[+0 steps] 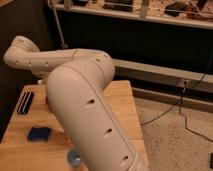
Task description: Place the bottle in the ceramic bowl
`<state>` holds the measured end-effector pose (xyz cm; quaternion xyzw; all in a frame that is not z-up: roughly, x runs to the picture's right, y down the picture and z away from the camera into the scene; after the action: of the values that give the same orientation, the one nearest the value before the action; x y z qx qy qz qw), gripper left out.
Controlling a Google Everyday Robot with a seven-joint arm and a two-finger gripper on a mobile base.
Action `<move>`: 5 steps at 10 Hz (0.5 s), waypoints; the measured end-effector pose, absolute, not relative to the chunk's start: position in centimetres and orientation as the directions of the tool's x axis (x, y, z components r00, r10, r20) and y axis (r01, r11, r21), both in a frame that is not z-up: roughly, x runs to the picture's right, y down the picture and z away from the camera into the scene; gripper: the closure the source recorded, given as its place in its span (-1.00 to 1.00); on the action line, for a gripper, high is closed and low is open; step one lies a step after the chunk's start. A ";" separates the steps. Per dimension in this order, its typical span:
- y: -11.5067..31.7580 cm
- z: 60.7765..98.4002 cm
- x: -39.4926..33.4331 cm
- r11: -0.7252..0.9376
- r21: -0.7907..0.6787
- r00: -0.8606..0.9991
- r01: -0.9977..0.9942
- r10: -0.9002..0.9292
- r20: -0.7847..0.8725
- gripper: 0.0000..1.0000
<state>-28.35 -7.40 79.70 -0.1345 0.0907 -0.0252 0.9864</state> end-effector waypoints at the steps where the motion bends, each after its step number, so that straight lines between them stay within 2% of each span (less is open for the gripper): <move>1: -7.2 79.6 -28.0 0.963 -0.269 0.978 0.036 -0.089 -0.186 1.00; 5: -6.2 79.8 -27.0 0.963 -0.256 0.958 0.080 -0.145 -0.247 1.00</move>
<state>-27.02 -6.21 79.84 -0.1224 0.1327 -0.0571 0.9819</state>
